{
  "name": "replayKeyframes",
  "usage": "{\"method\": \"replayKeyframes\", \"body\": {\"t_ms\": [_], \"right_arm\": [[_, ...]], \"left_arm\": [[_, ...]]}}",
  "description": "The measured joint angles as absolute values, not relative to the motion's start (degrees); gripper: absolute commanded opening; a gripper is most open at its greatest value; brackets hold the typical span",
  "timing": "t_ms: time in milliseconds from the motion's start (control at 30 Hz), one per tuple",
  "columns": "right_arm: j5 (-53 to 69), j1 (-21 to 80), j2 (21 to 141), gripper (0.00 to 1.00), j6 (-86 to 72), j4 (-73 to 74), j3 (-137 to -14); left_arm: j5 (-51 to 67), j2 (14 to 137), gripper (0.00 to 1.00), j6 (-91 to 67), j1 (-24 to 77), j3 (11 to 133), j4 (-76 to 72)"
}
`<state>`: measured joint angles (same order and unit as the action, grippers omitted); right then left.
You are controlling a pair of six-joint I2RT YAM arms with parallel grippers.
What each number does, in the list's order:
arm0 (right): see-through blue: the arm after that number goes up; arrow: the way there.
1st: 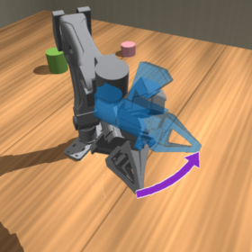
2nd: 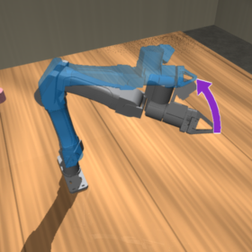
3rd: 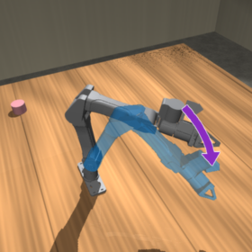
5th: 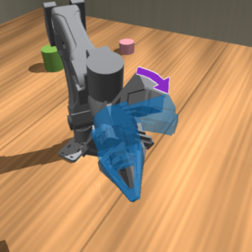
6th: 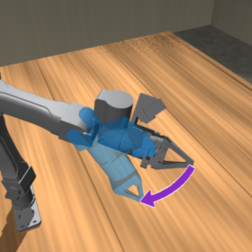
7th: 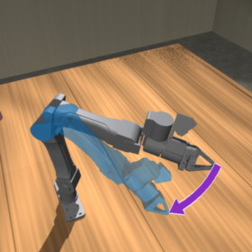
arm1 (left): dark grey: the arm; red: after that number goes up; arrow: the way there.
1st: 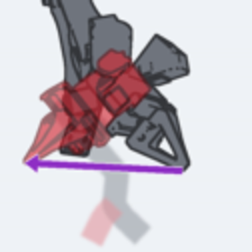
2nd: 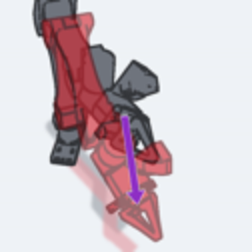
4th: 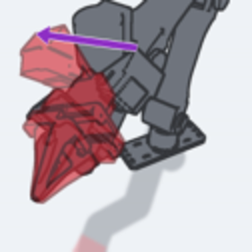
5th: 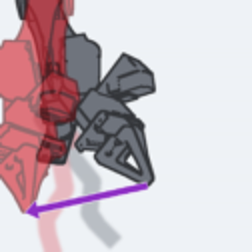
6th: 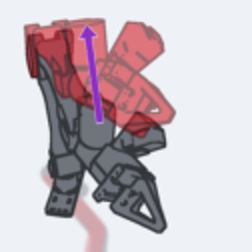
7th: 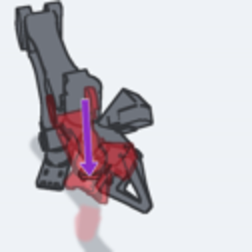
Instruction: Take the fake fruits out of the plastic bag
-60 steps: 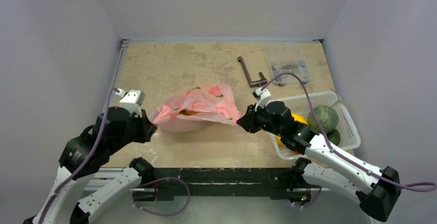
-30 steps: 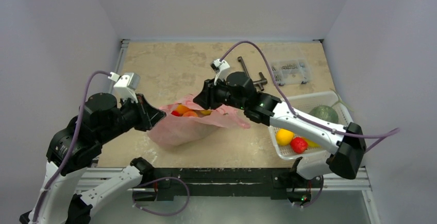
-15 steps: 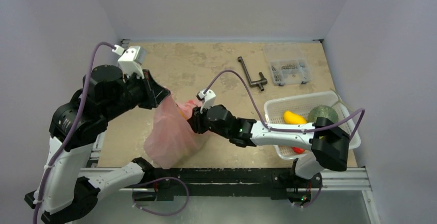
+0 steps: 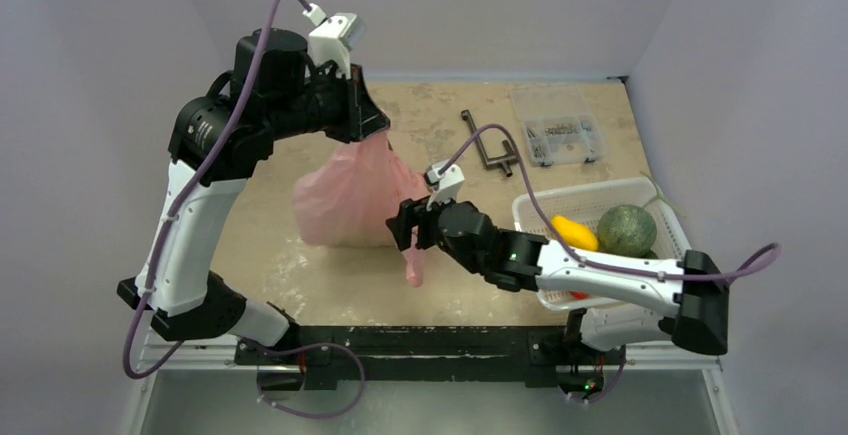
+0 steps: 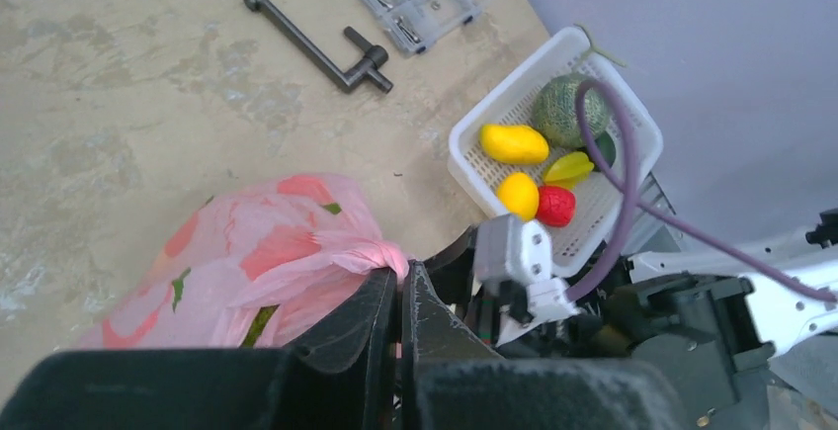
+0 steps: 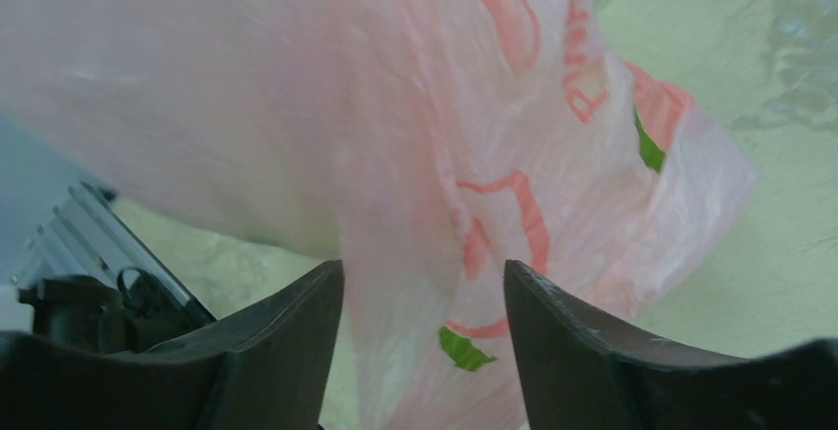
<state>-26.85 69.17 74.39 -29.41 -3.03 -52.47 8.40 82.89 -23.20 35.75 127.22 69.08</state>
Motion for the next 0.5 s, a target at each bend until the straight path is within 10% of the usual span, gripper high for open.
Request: {"method": "replayKeyframes", "body": {"t_ms": [233,500], "right_arm": [[-28.56,66.15,63.72,0.81,-25.8,3.4,-53.78],[-19.57,65.19,66.32,0.64,-24.4,3.86,-56.03]], "left_arm": [[11.22,76.05,0.0,-18.74,35.75,114.54,67.05],[2.79,59.9,0.0,-18.2,35.64,87.74,68.2]]}}
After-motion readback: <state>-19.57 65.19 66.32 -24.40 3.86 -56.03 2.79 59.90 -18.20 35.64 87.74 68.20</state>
